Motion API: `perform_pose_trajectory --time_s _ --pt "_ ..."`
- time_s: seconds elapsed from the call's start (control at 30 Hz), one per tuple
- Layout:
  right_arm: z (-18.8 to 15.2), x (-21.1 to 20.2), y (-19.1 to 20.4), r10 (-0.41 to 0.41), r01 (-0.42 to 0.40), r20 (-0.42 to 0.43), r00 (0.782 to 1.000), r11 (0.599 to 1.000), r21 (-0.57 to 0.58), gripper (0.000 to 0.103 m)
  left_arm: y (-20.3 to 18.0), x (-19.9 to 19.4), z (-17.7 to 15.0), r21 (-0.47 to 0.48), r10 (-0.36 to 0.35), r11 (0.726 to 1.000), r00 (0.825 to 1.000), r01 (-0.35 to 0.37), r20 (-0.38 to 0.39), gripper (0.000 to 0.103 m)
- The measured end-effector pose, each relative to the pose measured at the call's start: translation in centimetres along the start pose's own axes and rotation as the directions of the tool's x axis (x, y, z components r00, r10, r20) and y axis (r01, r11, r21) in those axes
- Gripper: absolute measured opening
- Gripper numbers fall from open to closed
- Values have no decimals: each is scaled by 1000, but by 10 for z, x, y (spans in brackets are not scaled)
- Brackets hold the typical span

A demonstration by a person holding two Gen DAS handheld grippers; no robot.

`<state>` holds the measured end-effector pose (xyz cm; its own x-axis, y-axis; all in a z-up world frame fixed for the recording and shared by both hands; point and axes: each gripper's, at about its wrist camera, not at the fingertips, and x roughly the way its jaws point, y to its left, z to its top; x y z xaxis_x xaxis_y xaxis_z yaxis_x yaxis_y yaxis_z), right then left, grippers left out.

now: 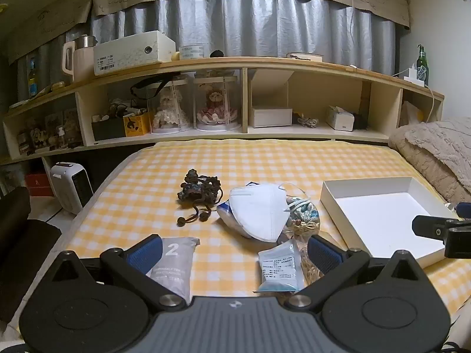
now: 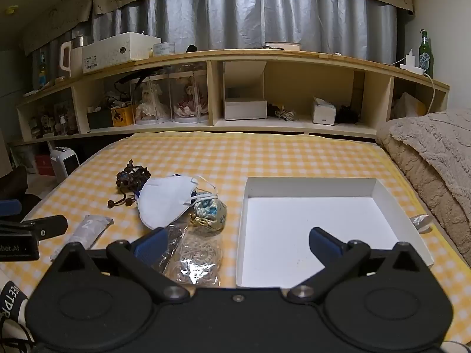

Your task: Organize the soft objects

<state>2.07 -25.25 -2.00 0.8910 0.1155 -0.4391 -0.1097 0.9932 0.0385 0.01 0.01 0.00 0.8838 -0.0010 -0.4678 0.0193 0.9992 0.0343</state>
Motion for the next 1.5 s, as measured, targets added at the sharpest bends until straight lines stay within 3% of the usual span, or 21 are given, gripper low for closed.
perform_pose_trajectory --time_s 1.5 --pt "0 -1 -3 8 -8 -2 1000 1000 14 103 0 0 0 -1 -1 1000 1000 1 -1 103"
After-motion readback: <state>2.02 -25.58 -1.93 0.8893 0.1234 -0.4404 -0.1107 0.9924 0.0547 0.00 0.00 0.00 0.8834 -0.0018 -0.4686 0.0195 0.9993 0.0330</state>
